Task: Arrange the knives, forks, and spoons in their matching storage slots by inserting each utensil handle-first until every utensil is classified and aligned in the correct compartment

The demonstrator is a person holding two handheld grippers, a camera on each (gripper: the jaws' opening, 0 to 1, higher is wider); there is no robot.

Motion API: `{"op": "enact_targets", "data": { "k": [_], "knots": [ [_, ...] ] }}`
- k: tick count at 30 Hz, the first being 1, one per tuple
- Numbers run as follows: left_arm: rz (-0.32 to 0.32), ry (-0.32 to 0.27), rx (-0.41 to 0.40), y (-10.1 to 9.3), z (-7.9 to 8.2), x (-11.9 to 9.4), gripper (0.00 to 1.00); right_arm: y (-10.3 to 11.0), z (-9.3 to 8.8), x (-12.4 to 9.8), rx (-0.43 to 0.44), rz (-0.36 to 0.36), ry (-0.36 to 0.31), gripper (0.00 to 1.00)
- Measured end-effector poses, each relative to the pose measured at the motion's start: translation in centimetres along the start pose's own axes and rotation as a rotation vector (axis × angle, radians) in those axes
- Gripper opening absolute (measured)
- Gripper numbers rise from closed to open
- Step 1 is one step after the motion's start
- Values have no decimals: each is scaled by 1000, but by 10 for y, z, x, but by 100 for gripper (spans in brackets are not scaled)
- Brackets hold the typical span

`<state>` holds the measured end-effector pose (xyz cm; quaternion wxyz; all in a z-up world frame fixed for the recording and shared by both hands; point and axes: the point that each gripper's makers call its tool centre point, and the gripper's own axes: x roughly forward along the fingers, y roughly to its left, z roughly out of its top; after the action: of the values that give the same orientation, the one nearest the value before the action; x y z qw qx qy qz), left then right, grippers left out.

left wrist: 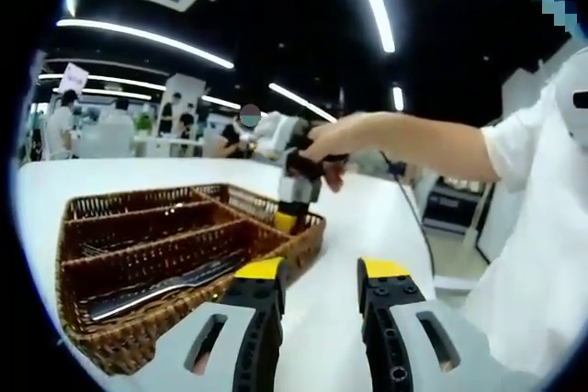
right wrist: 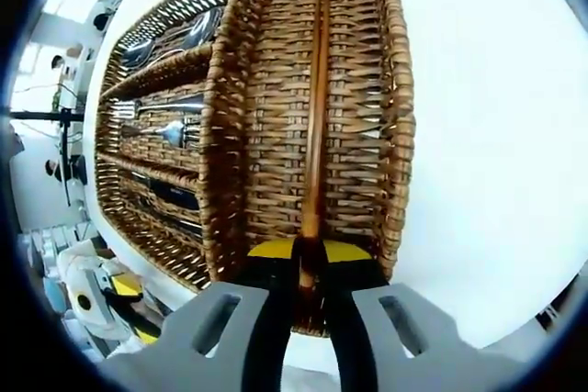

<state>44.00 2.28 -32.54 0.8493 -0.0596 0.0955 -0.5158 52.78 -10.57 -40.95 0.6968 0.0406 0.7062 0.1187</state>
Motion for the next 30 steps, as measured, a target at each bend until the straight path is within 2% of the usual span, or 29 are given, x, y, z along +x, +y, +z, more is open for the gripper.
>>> {"op": "enact_targets", "data": {
  "k": [16,30],
  "knots": [
    [26,31,48,1,1,0,33,-1,6,-7,-38,-19,-25,12],
    [28,44,54,0,2,3,34,-1,12,-10,-84,-22,-24,13]
  ]
}}
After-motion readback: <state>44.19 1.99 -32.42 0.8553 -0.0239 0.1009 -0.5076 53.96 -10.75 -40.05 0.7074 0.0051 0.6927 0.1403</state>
